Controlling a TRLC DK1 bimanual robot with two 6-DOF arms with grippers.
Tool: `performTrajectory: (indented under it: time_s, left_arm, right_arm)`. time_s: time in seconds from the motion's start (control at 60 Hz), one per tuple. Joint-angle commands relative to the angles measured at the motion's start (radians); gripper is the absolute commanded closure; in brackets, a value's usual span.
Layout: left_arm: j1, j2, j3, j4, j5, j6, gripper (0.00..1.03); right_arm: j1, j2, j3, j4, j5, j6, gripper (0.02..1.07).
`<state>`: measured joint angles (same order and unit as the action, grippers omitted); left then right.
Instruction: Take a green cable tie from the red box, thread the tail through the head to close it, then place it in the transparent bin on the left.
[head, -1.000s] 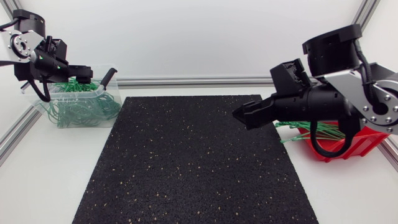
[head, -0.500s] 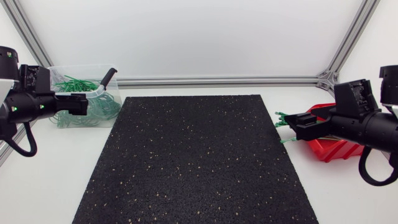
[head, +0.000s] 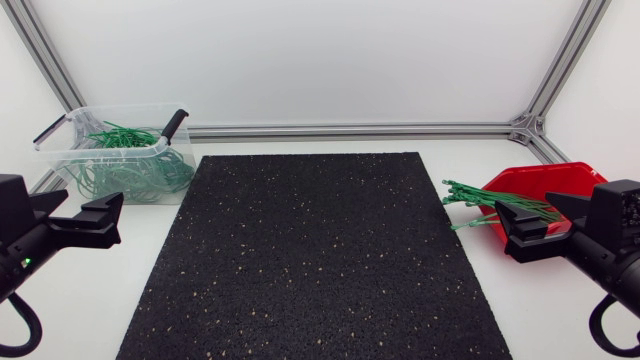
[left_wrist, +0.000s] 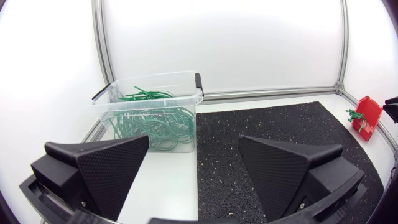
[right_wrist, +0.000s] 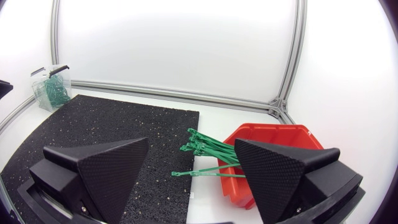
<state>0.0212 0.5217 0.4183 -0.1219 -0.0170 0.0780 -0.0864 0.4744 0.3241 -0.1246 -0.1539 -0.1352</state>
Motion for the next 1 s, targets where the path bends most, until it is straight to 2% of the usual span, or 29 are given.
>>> performTrajectory:
  time_s: [0.0,0.85,0.983]
  left_arm:
    - [-0.007,-0.062,-0.053,0.02,-0.004,-0.014,0.03]
    - [-0.02,-0.487,-0.39,0.114,0.015,-0.073,0.03]
    - [-0.021,-0.522,-0.418,0.122,0.017,-0.078,0.03]
  right_arm:
    - [0.003,-0.045,-0.044,0.023,0.015,0.007,0.06]
    - [0.086,-0.472,-0.322,0.124,0.153,0.134,0.06]
    - [0.086,-0.474,-0.324,0.125,0.154,0.135,0.06]
